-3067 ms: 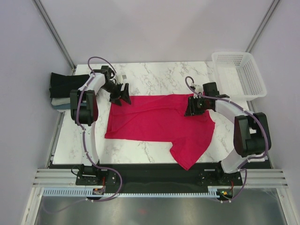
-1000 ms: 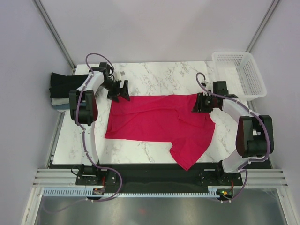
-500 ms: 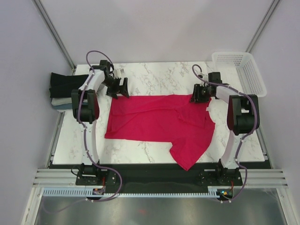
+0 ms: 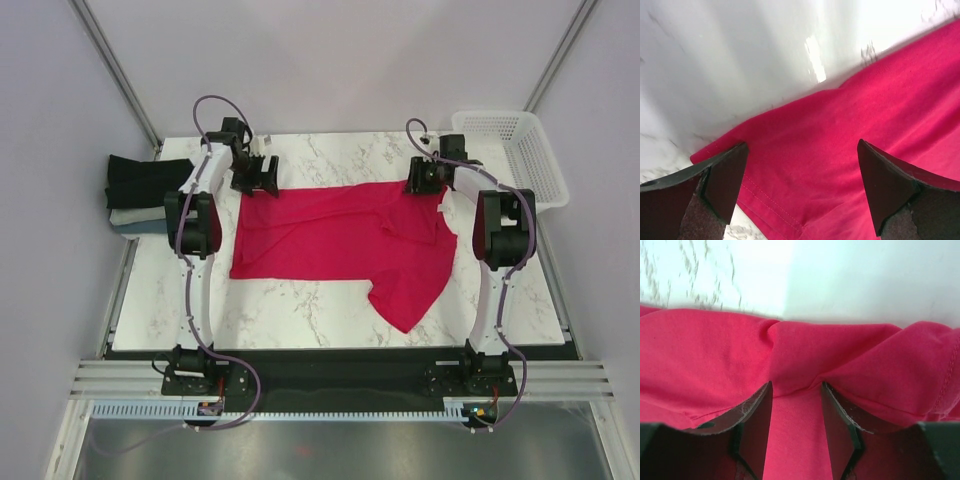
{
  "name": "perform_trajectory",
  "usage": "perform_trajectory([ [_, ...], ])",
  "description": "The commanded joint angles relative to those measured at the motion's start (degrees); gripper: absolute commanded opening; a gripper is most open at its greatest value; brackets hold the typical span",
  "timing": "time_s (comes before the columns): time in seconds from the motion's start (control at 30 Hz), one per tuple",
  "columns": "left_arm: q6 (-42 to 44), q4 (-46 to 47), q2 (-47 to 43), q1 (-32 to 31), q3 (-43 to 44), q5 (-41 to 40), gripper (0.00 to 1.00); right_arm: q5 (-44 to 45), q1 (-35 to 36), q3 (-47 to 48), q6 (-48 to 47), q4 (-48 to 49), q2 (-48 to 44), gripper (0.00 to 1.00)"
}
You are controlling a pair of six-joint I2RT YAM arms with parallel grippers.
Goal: Fold and stack the t-shirts
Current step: Fold the tshirt
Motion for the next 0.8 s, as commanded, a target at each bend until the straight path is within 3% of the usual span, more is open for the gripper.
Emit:
perform_trajectory([
  [0.0,2.71,4.00,5.51,-1.37,4.84,-6.12,0.99,3.77,-0.07,4.58,-1.64,0.18,4.87,0.53],
  [0.23,4.73,9.45,9.30,-3.48,12.84,-16.49,1.00,4.82,0.10,12.23,-2.61,0.70,9.27,0.55],
  [0.37,2.99,10.25,3.43,-3.84,12.68,-19.23,0.99,3.78,0.10,13.73,-2.52,0.70,7.79,0.55],
  [0.57,-2.72,7.70,-12.83,-0.77,-2.25,-10.28,1.00,0.96,0.10,13.12,-0.42,0.35,2.07,0.56],
  [0.7,-4.14,4.89,-17.42,2.49,-11.39,-0.46,0.99,-1.58,0.19,11.54,1.43,0.26,-1.09,0.56],
  [0.73,-4.40,4.54,-18.03,3.89,-14.71,1.23,0.97,-1.77,0.10,10.66,1.87,0.26,-1.53,0.56],
  [0.77,-4.41,4.53,-18.65,4.25,-16.31,2.64,0.88,-2.03,0.10,10.22,2.13,0.09,-2.15,0.56],
])
